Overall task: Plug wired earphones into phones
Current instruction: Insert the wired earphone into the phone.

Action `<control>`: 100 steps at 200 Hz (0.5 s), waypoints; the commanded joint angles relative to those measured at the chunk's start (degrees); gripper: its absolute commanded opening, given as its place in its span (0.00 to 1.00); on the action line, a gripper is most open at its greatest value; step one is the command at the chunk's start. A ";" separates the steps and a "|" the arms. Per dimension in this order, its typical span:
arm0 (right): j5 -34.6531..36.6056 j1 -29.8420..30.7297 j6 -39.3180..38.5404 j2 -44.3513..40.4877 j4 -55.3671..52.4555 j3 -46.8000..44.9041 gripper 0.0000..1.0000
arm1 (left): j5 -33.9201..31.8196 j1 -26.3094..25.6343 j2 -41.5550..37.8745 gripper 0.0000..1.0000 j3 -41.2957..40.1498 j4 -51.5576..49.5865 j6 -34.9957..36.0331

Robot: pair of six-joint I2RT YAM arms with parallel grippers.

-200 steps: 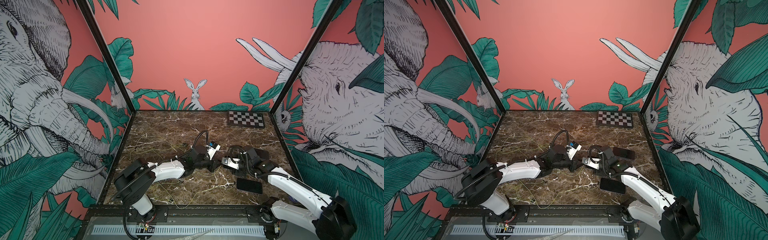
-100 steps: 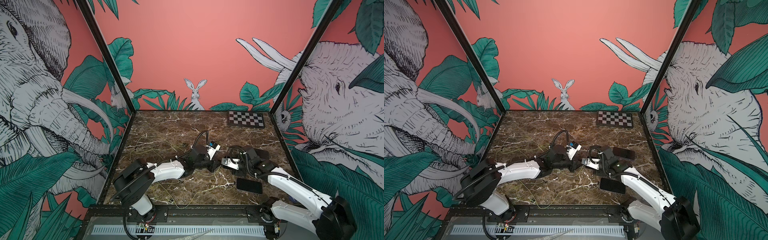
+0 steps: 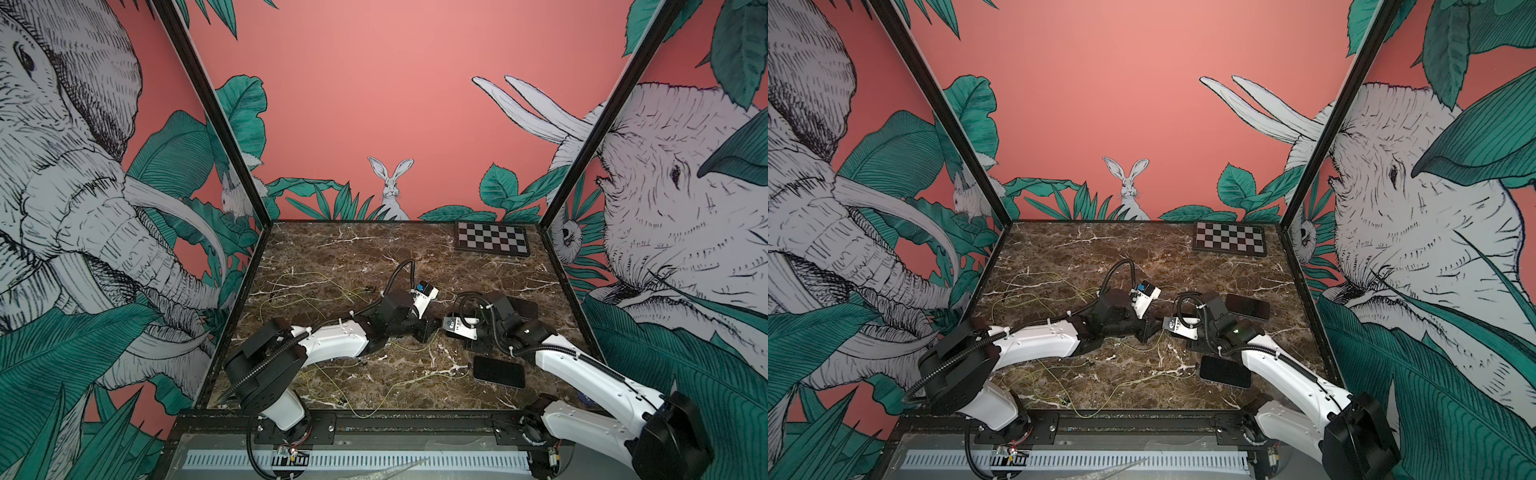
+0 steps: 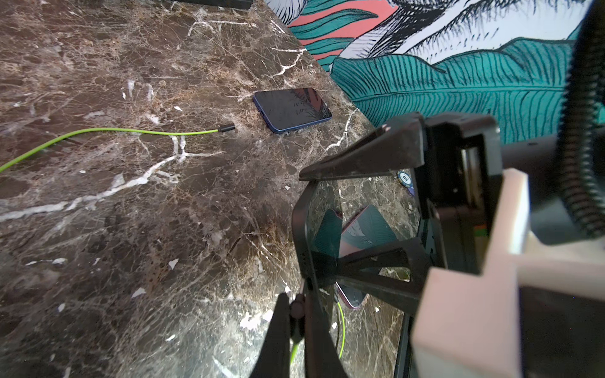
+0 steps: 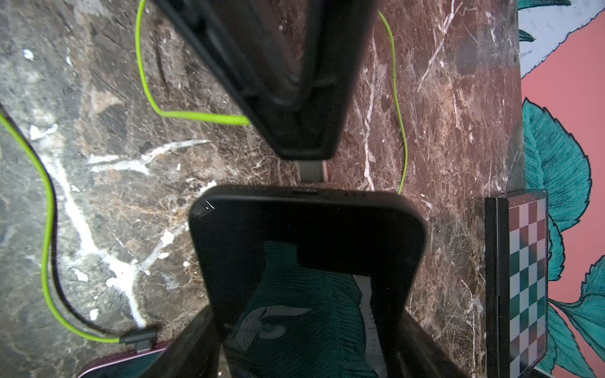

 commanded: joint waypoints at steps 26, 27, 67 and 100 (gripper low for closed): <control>0.08 0.52 -0.81 -0.67 3.33 -0.05 0.62 | 0.11 0.21 -1.16 0.00 0.11 0.55 -0.95; 0.10 0.52 -0.81 -0.68 3.33 -0.06 0.62 | 0.11 0.25 -1.16 0.00 0.12 0.51 -0.95; 0.07 0.61 -0.29 -0.96 4.34 -0.25 0.61 | 0.79 0.21 -0.38 0.00 -0.03 0.92 -2.00; 0.22 0.69 -0.29 -0.98 4.48 -0.39 0.61 | 1.27 0.21 0.07 0.00 -0.08 1.46 -2.59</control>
